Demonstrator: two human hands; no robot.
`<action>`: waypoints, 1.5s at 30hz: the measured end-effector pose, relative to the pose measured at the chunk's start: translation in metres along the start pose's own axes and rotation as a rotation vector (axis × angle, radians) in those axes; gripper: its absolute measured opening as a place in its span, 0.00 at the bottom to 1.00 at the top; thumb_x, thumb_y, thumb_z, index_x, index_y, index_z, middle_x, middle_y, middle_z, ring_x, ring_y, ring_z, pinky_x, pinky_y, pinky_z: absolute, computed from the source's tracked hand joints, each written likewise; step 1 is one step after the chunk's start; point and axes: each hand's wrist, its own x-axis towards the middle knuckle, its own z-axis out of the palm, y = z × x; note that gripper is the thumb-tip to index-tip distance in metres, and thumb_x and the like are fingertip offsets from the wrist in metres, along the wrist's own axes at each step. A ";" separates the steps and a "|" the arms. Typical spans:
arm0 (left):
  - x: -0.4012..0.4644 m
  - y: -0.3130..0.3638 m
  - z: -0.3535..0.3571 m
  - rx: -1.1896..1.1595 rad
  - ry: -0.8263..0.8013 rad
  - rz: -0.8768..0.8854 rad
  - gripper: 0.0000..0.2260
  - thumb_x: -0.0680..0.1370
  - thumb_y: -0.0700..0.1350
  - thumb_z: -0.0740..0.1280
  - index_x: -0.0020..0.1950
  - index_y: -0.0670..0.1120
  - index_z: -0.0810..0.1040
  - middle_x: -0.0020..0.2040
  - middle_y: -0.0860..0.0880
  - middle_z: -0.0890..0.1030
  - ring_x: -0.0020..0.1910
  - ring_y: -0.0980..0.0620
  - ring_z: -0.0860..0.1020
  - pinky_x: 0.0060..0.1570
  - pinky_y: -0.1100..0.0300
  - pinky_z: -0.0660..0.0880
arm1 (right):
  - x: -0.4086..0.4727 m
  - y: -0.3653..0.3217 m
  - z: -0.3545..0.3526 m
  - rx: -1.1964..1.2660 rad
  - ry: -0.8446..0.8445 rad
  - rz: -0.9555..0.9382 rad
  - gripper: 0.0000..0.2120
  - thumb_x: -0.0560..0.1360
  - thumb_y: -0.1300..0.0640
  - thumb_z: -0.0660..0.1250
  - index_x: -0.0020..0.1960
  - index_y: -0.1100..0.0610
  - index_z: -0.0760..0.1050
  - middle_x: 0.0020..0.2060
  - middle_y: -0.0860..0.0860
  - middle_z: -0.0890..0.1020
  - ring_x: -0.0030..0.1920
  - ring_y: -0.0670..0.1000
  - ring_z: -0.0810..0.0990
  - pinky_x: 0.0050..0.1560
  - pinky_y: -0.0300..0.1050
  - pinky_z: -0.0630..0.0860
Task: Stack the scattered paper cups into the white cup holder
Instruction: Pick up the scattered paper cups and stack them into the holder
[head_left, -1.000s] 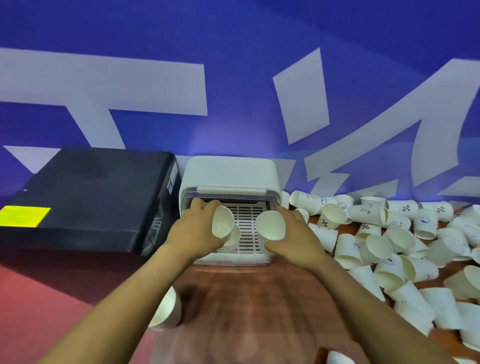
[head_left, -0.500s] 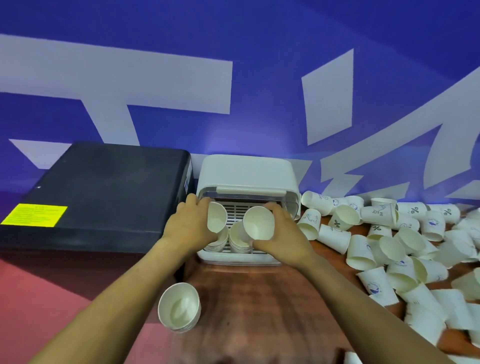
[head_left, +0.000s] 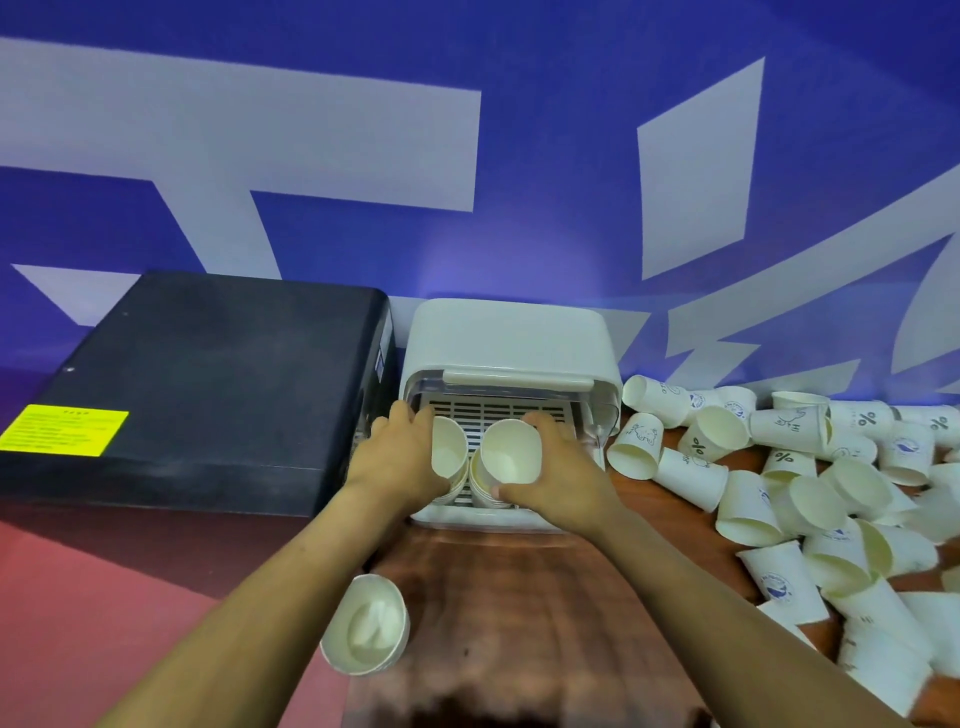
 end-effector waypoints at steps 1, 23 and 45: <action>0.002 0.000 0.003 0.007 -0.013 -0.005 0.35 0.71 0.54 0.72 0.73 0.47 0.59 0.66 0.45 0.64 0.64 0.44 0.68 0.58 0.51 0.72 | 0.001 0.001 0.002 -0.003 -0.005 0.012 0.38 0.63 0.44 0.76 0.67 0.46 0.61 0.63 0.46 0.69 0.61 0.49 0.71 0.57 0.48 0.72; 0.017 -0.003 0.024 0.022 -0.096 0.004 0.36 0.73 0.52 0.70 0.76 0.49 0.55 0.70 0.45 0.65 0.66 0.42 0.68 0.59 0.49 0.71 | 0.010 0.018 0.013 -0.080 -0.126 0.092 0.42 0.66 0.38 0.73 0.74 0.46 0.59 0.69 0.49 0.66 0.67 0.51 0.69 0.66 0.51 0.69; -0.055 0.083 0.030 -0.240 0.181 0.310 0.17 0.76 0.51 0.64 0.65 0.52 0.73 0.62 0.52 0.77 0.61 0.51 0.74 0.58 0.54 0.73 | -0.086 0.059 -0.046 0.000 0.084 0.132 0.27 0.71 0.45 0.69 0.67 0.48 0.68 0.58 0.46 0.76 0.55 0.48 0.76 0.57 0.46 0.74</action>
